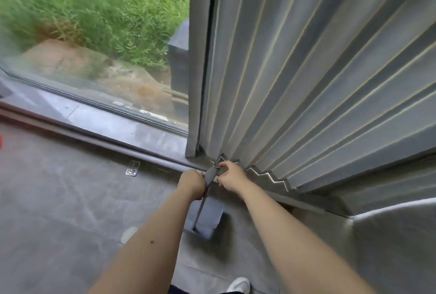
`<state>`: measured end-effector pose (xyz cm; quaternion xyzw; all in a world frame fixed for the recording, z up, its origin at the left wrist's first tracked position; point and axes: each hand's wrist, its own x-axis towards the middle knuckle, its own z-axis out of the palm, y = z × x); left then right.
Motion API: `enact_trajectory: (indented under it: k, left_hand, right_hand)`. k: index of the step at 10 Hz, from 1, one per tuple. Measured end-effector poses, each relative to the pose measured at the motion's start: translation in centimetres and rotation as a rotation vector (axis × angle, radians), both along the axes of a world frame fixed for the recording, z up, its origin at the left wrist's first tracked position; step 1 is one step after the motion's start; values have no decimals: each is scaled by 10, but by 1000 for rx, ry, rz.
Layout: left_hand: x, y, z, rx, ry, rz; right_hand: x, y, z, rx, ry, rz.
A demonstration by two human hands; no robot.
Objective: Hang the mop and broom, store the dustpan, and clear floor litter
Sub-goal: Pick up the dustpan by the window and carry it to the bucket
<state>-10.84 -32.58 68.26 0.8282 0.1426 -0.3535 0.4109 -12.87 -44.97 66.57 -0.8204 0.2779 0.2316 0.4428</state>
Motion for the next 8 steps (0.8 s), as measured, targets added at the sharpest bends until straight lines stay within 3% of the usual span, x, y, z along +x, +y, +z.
enact_trajectory:
  k: [1, 2, 3, 4, 6, 8]
  left_hand:
    - [24, 54, 6, -33, -28, 59]
    - [48, 121, 18, 85, -150, -10]
    - [67, 178, 26, 348, -237, -124]
    - [79, 232, 40, 391, -281, -10]
    - [100, 326, 58, 298, -405, 576]
    - [145, 420, 68, 374, -507, 777]
  right_hand:
    - [30, 56, 8, 3, -17, 84]
    - [59, 121, 19, 28, -37, 172]
    - [85, 177, 28, 6, -92, 250]
    - [109, 232, 38, -1, -153, 356]
    - [155, 339, 52, -19, -300, 495]
    - [217, 437, 54, 18, -355, 652]
